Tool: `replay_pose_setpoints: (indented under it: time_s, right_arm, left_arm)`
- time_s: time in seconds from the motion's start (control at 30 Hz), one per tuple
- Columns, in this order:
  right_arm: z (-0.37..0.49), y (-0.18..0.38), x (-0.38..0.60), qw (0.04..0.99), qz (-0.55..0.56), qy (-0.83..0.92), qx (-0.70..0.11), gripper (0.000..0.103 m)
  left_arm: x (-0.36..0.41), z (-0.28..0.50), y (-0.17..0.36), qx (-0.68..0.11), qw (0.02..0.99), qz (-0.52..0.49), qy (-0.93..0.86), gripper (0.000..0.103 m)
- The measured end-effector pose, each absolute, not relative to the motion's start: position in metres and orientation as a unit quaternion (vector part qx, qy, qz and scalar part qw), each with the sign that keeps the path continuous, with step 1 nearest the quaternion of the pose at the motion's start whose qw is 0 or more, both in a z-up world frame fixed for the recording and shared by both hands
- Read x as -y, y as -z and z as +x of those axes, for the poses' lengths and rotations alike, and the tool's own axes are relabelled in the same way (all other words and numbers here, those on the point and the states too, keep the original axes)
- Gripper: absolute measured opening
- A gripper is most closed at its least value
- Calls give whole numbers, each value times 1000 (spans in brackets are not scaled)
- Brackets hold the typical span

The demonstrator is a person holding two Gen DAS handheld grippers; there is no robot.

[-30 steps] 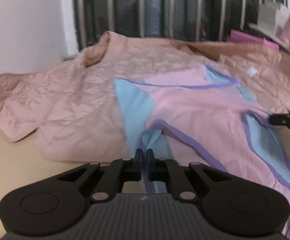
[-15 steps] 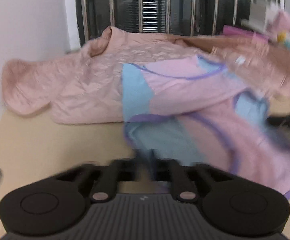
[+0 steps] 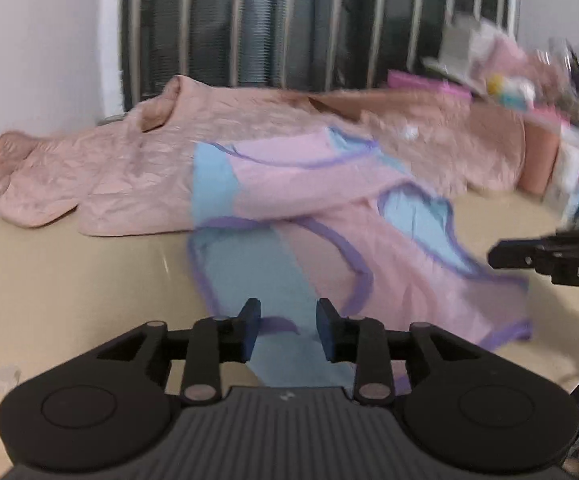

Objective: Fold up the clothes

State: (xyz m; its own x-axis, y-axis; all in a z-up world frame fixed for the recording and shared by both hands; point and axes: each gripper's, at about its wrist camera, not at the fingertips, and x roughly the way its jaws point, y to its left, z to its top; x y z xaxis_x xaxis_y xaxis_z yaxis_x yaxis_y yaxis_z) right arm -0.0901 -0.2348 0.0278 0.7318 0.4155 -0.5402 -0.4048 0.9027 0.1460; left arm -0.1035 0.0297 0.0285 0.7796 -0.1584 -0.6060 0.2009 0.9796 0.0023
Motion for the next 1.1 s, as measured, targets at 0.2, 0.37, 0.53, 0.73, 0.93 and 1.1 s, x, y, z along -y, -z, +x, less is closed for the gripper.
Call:
replay_pose_setpoints:
  time_s: [0.2,0.37,0.53,0.73,0.93,1.1]
  right_arm:
    - [-98,-5,225,933,-17,-194,-304,10]
    - [-102,-11,232,927,-12,-198,-319,11]
    - [-84,-23,228,930,0,-211,-302,19]
    - [-51,-14,213,924,2,-217,-314,21]
    - [-48,-7,205,918,-10,-232,-322,2]
    - [-47,-29,198,934,-16,-223,-278,1]
  left_arm:
    - [-29,-115,-19,-330,939,47,88,9]
    - [-39,-123,-37,-300,952,49,41,11]
    - [-9,-113,-51,-274,954,51,107,37]
    - [22,-87,-24,-306,942,82,115,28]
    - [12,-86,-22,-307,943,46,123,0]
    - [-1,-77,-47,-270,957,13,101,0]
